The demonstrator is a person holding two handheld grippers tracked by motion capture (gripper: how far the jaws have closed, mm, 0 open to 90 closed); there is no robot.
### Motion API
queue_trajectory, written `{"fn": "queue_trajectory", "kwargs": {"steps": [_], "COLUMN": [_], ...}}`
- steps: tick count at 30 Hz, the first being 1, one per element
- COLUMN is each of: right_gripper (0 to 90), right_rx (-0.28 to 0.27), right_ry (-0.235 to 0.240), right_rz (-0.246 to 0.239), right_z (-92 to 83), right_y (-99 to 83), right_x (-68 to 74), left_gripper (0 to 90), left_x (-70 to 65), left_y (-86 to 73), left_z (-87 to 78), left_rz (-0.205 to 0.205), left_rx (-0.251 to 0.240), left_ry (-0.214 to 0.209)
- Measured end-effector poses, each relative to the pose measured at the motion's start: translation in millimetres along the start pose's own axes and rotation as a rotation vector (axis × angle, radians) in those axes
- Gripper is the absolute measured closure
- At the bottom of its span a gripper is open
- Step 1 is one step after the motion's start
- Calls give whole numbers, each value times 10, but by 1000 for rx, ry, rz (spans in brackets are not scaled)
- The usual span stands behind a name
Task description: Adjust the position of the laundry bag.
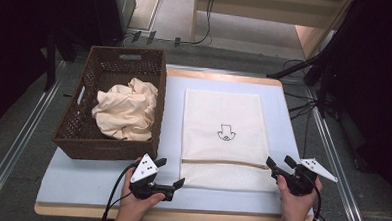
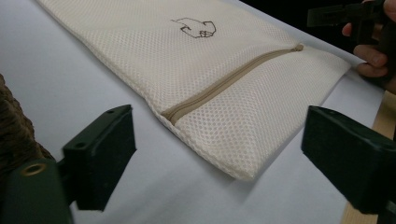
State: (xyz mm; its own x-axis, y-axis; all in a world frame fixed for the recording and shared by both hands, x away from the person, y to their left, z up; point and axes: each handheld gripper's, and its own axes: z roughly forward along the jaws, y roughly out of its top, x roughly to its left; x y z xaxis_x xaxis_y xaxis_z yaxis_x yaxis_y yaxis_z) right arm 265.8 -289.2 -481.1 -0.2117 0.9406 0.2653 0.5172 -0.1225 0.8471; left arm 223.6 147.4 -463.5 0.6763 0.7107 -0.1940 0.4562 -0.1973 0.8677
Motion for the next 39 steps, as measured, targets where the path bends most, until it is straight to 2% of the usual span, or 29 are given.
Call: {"fn": "queue_trajectory", "kwargs": {"steps": [5,6,8,9,16,17,20,22,25,27,28,31,33,34,35,37,38,39], "right_gripper": [345,412,420,428,448,454,460,484,486,483,484,491,524,522,522,548,587,587], "right_rx": [37,54,71,95,126,132,142,160,178,192,188,188,196,196,196,199,200,200], "right_ry": [1,12,17,-9,-32,-34,-32,-20,-14,-23,-14,-4,-14,-20,-20,-47,-68,-68], "right_rz": [14,5,3,-9,-11,-9,-15,-31,-45,-68,-66,-51,-43,-50,-50,-82,-96,-96], "right_z": [47,68,78,111,168,173,190,217,234,251,249,246,250,254,254,259,263,263], "right_y": [-3,-5,-10,-14,-9,-7,-5,-3,-1,-5,-10,-13,-9,-9,-9,-14,-16,-16], "right_x": [-20,-12,-3,17,40,44,49,63,75,103,98,83,88,91,91,129,148,148], "left_gripper": [157,181,188,212,262,269,286,319,323,330,331,338,363,378,384,410,433,454], "left_x": [-57,-69,-89,-105,-157,-181,-191,-192,-199,-206,-202,-194,-225,-257,-257,-292,-305,-305], "left_y": [-10,-12,-17,-22,-24,-22,-20,-15,-18,-8,9,27,16,1,1,-10,-16,-16], "left_z": [91,105,134,158,205,228,250,273,289,323,338,374,385,390,390,395,394,394], "left_rz": [2,4,6,5,23,31,38,29,39,46,47,47,59,82,82,111,116,116], "left_rx": [43,52,72,88,121,140,164,181,188,213,235,257,257,255,255,254,253,253], "left_ry": [11,10,18,18,25,38,54,68,63,65,64,55,82,107,107,126,137,137]}}
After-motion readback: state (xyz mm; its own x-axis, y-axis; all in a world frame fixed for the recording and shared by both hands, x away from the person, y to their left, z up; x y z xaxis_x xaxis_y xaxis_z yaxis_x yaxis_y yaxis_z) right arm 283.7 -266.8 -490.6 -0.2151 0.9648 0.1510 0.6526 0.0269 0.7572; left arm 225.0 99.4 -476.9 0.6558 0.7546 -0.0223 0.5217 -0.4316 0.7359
